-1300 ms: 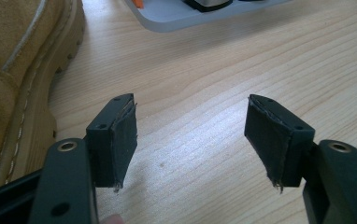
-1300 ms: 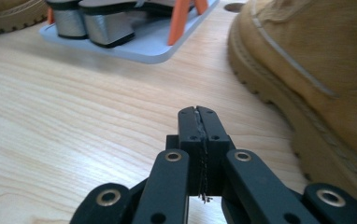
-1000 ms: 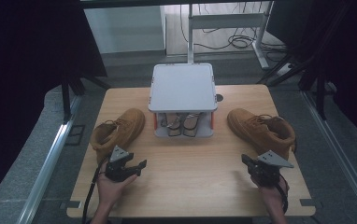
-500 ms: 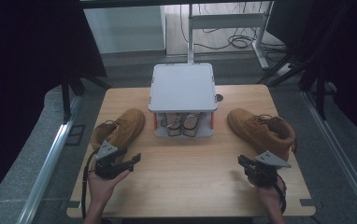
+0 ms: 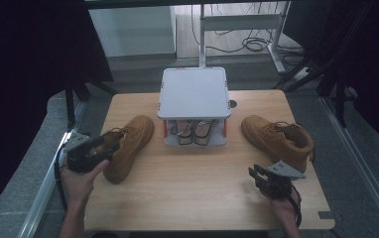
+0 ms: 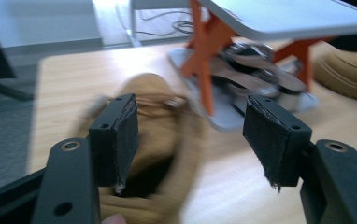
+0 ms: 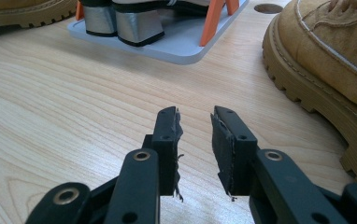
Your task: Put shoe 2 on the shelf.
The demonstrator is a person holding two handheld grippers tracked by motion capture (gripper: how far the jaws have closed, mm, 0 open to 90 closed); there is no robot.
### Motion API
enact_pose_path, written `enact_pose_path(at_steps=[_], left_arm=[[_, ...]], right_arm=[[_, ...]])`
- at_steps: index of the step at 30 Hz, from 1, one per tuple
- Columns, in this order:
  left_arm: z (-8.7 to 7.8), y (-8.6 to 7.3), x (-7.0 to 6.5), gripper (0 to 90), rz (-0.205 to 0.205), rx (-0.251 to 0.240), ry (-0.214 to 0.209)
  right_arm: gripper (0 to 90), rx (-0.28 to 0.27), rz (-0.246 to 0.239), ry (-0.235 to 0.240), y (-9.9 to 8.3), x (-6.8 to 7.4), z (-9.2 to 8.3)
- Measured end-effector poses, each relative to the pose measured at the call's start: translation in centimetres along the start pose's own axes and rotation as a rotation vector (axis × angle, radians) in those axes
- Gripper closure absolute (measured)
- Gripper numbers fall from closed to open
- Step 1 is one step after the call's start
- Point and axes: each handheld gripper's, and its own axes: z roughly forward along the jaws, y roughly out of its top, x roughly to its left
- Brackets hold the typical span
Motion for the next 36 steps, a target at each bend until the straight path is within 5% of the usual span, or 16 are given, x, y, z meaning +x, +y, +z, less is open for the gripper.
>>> enact_pose_path(at_steps=[4,9,36], left_arm=[[0.5,0.4,2.3,36.4,-0.045,0.018,0.052],[2.0,-0.1,4.1,36.9,-0.078,0.068,0.063],[5.2,-1.2,5.1,47.2,-0.069,0.207,0.084]], right_arm=[[69.8,-0.002,0.000,-0.002,0.0,-0.1,0.0],[68.9,0.004,0.002,-0.006,0.0,-0.1,0.1],[64.5,0.022,0.010,-0.020,-0.3,-0.4,0.4]])
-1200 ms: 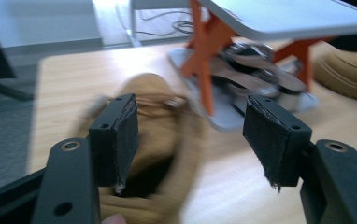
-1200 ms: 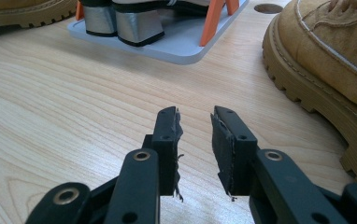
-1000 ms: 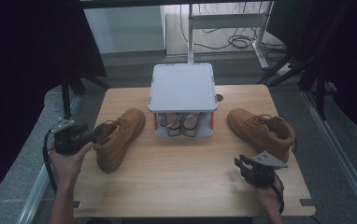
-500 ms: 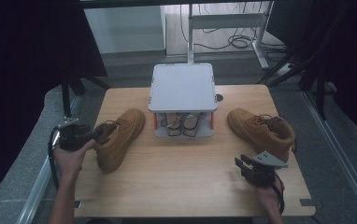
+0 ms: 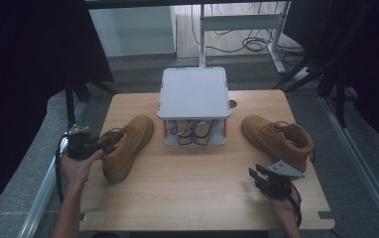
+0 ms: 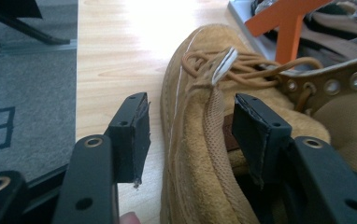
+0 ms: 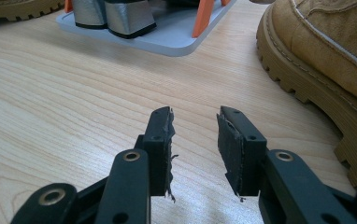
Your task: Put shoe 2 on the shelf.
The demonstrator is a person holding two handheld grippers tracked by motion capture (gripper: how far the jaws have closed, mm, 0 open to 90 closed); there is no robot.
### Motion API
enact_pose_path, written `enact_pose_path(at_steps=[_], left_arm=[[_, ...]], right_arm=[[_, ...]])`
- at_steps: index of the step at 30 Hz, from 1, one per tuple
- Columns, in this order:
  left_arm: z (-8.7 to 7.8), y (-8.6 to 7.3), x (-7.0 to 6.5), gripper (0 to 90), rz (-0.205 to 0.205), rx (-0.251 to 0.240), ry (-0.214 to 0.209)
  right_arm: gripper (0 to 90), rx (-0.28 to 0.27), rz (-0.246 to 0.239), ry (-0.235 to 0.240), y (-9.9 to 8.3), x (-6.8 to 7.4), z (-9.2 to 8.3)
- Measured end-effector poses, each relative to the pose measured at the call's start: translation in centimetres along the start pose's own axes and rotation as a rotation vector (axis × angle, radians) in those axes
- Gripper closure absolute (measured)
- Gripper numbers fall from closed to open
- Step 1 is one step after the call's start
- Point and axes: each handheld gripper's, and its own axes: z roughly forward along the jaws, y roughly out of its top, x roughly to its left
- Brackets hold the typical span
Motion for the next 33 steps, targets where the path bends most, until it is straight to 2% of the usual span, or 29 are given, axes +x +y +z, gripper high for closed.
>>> enact_pose_path(at_steps=[14,17,21,26,31,33], left_arm=[[0.5,0.3,-0.3,63.5,0.036,0.109,-0.021],[0.5,0.4,-0.5,66.9,0.051,0.123,0.000],[0.5,0.4,-0.5,71.9,0.047,0.122,0.016],[0.4,0.3,-0.5,73.4,0.034,0.110,0.017],[0.4,0.2,-0.5,73.6,0.028,0.099,0.015],[0.4,0.2,-0.5,73.7,0.025,0.093,0.014]], right_arm=[[64.2,0.004,-0.001,-0.002,0.0,0.1,0.1],[64.2,0.004,-0.003,-0.001,0.0,0.1,0.1],[64.2,0.001,-0.004,-0.002,0.0,0.1,0.0],[61.0,-0.012,-0.004,0.017,0.5,0.3,-0.3],[55.9,-0.028,-0.023,0.057,1.8,0.8,-1.0],[54.2,-0.030,-0.031,0.057,2.6,0.8,-1.4]])
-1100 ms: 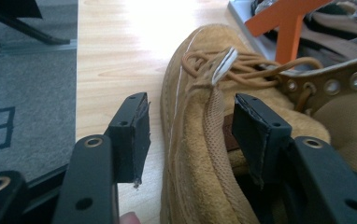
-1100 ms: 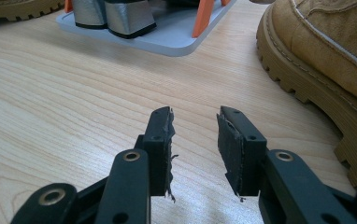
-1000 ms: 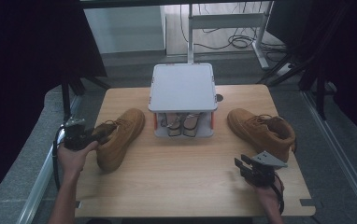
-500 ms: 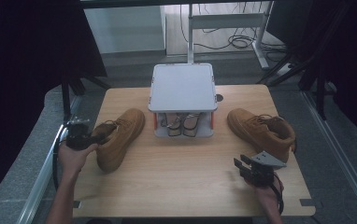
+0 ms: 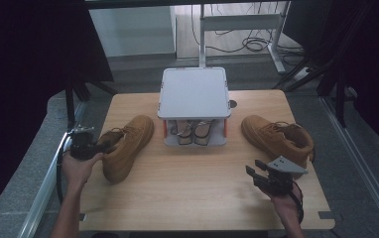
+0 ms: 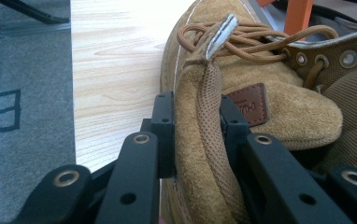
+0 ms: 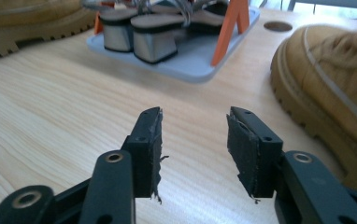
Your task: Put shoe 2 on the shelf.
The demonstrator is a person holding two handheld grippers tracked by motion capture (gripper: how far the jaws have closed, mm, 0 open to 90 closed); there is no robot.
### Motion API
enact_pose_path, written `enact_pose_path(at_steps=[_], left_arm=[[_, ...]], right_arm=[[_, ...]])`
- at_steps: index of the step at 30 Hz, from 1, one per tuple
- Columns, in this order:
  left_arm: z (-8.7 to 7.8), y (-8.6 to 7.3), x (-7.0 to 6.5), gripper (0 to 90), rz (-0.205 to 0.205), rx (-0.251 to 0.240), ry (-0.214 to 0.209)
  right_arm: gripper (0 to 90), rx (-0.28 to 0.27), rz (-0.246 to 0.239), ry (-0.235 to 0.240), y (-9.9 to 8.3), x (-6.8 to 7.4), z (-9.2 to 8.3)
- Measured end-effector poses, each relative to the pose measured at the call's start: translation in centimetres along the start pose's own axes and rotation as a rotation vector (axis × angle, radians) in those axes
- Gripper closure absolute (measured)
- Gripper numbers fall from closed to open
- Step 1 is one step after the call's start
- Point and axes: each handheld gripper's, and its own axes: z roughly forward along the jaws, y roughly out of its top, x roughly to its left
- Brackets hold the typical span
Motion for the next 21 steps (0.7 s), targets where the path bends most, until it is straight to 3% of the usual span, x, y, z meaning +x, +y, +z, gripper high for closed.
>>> enact_pose_path(at_steps=[4,11,15,21], left_arm=[[0.0,0.0,0.0,73.8,-0.006,-0.002,-0.003],[0.0,-0.1,0.1,73.8,-0.006,-0.006,-0.005],[0.0,-0.1,0.0,73.9,0.001,-0.007,0.003],[0.0,-0.1,0.0,73.9,-0.004,-0.008,-0.001]], right_arm=[[50.7,-0.011,0.012,0.047,1.8,-0.5,-0.9],[47.4,-0.044,0.041,0.055,5.3,-2.7,-2.8],[47.2,-0.053,0.046,0.013,7.0,-5.0,-4.0],[48.0,-0.034,0.066,-0.109,8.7,-9.8,-5.7]])
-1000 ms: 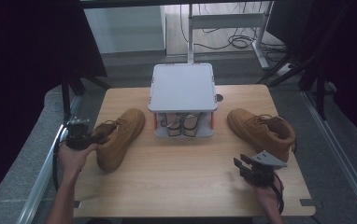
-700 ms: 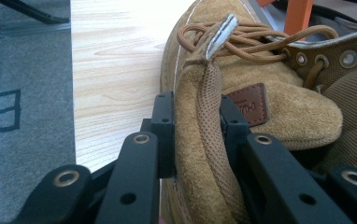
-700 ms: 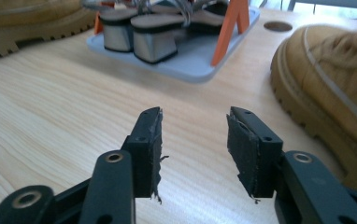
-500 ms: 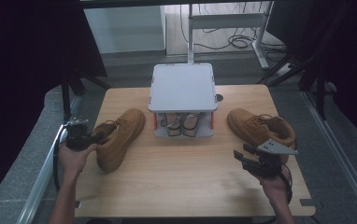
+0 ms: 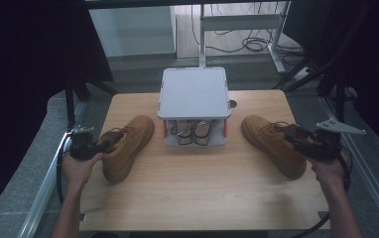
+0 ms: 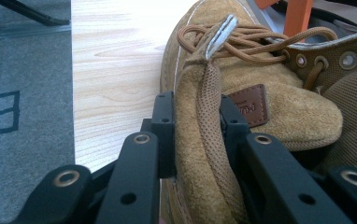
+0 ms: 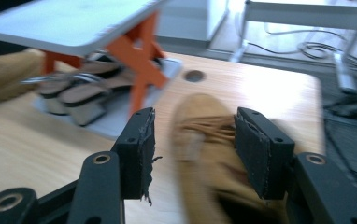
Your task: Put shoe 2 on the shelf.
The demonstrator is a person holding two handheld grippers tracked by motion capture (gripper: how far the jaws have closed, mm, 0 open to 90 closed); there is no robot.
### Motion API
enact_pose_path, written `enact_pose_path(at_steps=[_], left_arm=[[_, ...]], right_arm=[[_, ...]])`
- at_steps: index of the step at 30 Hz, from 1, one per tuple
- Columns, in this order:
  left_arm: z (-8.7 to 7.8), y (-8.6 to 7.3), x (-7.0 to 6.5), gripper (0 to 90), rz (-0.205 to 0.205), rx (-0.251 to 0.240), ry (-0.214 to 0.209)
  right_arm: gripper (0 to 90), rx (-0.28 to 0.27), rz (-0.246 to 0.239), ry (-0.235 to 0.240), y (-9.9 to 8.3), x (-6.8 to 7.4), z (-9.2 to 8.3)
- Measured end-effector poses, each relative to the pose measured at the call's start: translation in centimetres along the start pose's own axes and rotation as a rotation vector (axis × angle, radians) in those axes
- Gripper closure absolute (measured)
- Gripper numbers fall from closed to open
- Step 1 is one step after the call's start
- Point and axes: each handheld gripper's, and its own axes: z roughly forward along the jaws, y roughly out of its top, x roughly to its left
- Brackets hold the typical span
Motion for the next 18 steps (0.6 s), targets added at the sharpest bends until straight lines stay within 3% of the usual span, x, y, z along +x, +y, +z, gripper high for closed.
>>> enact_pose_path(at_steps=[6,9,18], left_arm=[[0.0,0.0,0.0,73.9,0.002,0.001,0.000],[0.0,0.0,0.0,73.8,0.003,0.002,-0.001],[0.0,0.0,0.1,73.6,0.002,0.002,-0.007]], right_arm=[[49.4,0.037,0.017,-0.065,0.0,-2.9,0.1],[49.8,0.053,0.029,-0.073,-0.3,-3.9,0.4],[50.9,0.113,0.020,-0.067,-0.8,-5.1,2.0]])
